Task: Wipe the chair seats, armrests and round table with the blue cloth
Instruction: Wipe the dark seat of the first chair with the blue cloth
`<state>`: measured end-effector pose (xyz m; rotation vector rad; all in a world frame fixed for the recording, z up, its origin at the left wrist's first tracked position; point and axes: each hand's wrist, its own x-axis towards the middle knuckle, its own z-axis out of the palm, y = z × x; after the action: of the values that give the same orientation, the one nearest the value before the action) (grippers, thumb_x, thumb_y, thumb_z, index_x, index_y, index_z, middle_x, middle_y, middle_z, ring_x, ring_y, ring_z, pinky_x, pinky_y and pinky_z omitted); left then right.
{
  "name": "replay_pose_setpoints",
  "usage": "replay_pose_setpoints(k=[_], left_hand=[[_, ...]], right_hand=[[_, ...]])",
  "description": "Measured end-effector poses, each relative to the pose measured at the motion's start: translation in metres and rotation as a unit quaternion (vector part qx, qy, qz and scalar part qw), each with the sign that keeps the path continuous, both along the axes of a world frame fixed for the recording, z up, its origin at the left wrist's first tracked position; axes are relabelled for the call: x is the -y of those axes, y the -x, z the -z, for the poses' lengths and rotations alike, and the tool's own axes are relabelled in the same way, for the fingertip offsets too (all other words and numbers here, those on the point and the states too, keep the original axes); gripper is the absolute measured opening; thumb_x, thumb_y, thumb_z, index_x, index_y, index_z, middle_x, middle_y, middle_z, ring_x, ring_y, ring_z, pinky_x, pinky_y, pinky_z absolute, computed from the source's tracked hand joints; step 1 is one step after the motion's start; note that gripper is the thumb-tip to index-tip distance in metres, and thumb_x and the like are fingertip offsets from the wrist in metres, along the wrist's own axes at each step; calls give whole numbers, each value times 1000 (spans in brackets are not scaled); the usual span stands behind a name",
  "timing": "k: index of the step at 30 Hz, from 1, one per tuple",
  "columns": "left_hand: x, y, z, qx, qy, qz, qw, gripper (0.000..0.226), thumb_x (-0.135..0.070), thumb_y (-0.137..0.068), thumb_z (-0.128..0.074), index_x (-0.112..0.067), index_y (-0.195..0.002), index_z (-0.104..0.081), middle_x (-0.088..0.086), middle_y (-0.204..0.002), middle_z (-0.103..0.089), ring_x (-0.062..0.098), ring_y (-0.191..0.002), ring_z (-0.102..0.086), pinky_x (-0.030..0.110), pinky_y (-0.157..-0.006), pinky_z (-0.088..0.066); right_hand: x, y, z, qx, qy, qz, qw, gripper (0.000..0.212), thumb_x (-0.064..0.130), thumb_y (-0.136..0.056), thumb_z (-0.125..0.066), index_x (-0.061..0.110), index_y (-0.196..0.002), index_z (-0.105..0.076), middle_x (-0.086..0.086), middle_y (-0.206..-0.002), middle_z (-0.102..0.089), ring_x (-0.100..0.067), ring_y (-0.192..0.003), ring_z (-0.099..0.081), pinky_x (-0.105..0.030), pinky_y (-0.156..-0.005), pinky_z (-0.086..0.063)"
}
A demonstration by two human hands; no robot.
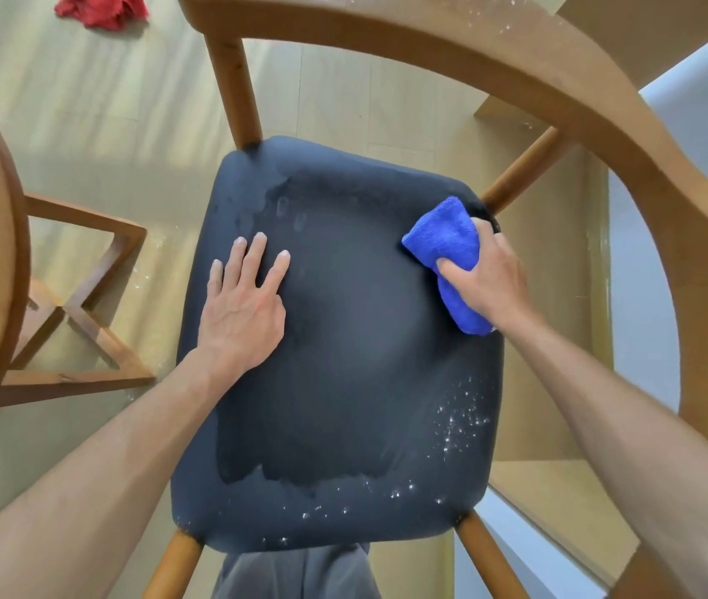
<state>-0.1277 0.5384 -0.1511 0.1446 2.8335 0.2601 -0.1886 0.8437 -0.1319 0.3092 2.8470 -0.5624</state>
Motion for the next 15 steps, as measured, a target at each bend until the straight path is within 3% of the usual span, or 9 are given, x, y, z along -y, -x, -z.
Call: replay_pose_setpoints(k=[3,6,8,11,13,15], left_hand=[[-3,0,1,5,2,-4,1000,60,-18,-95,-41,-20,-152,-21,11,-161,-5,31,-148,0,49,-118,-8],[-6,-1,-2,7,8,-11,1000,61,-16,-94,-42,-19,-152,-21,11,-161,-5,32,-148,-1,50,-117,-9],[-8,-4,-5,8,10,-13,1000,62,-15,-93,-43,-18,-152,-22,11,-161,-7,33,-148,-3,52,-116,-12],[-16,-12,-10,14,23,40,999,61,-22,-94,-44,-20,-151,-23,12,-161,-9,35,-147,-6,55,-114,-15],[-22,-18,-10,10,25,75,997,60,-24,-94,-48,-20,-150,-28,12,-160,-13,36,-146,-10,58,-112,-18],[-28,-21,-10,4,19,84,996,59,-23,-92,-52,-19,-148,-34,13,-159,-19,38,-145,-15,61,-110,-21]], right_hand=[[27,-34,2,0,21,6,1000,60,37,-77,-67,21,-131,-45,-8,-104,-53,-31,-94,-54,-34,-75,-40],[65,-112,-6,17,8,-166,986,54,31,-66,-73,11,-115,-58,-10,-87,-54,-34,-77,-54,-37,-66,-44],[85,-172,-14,43,30,-331,942,49,32,-57,-72,15,-101,-61,-5,-76,-51,-29,-62,-52,-32,-56,-42],[89,-222,-17,76,35,-518,851,37,36,-62,-65,25,-97,-59,4,-75,-47,-17,-61,-41,-27,-55,-36],[77,-207,-15,64,30,-529,845,40,36,-62,-67,26,-100,-61,4,-77,-50,-17,-63,-42,-27,-56,-39],[54,-174,-16,58,23,-471,880,49,32,-62,-71,22,-109,-63,-2,-82,-54,-23,-67,-49,-31,-60,-43]])
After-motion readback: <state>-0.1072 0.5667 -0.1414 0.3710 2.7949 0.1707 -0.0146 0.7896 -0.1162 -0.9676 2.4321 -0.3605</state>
